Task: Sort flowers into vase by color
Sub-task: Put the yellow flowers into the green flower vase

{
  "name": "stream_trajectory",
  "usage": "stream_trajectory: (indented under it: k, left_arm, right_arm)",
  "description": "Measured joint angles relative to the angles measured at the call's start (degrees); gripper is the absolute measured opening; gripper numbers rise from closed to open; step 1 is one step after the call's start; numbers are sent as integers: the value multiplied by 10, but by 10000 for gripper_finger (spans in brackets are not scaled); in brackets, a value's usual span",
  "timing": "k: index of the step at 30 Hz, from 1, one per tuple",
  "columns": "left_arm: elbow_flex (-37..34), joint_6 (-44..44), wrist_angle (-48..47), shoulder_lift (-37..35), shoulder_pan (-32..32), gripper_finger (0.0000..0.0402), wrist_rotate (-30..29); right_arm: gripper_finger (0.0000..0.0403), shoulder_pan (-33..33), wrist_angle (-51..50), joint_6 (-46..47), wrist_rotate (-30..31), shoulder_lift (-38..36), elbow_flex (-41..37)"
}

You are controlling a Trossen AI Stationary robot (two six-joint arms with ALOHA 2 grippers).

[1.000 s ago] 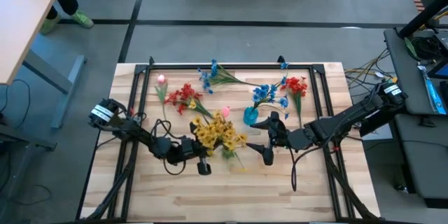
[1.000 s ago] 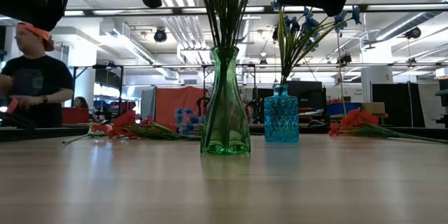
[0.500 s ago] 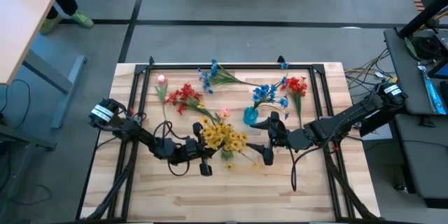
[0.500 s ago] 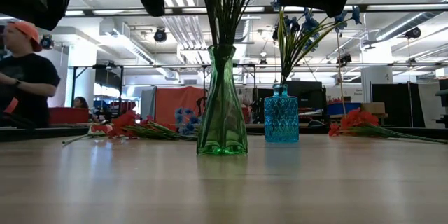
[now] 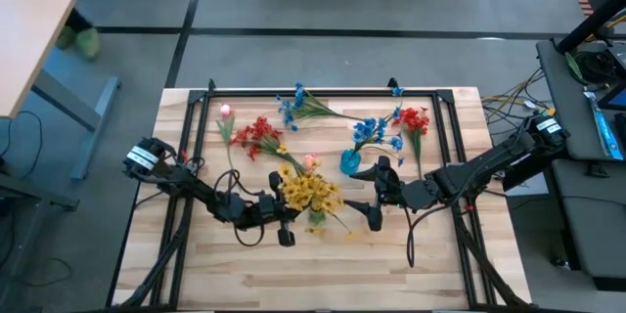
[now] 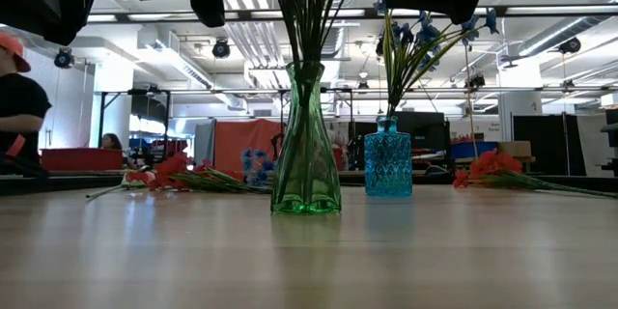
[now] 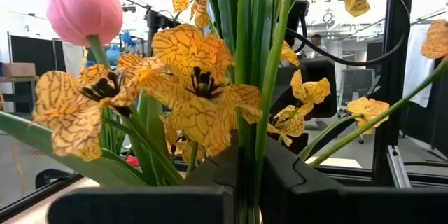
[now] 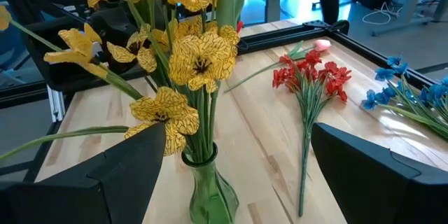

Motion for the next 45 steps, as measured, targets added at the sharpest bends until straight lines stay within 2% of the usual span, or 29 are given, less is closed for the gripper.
stream_trajectory:
  k: [4, 9, 23, 29, 34, 45]
  left_arm:
    - [-1, 0, -8, 0, 0, 22, -1]
    - [-2, 0, -13, 1, 0, 57, -2]
    - [-2, -21, -19, 1, -8, 196, -2]
    - [-2, -35, -42, 1, -13, 242, -2]
    - [-2, -37, -45, 1, -18, 259, -2]
    - [-2, -97, -83, 1, -19, 260, -2]
  right_arm:
    - [348, 0, 0, 0, 0, 0, 0]
    - [348, 0, 0, 2, 0, 0, 0]
    - [348, 0, 0, 13, 0, 0, 0]
    - [348, 0, 0, 11, 0, 0, 0]
    - [348, 0, 0, 6, 0, 0, 0]
    - [348, 0, 0, 6, 0, 0, 0]
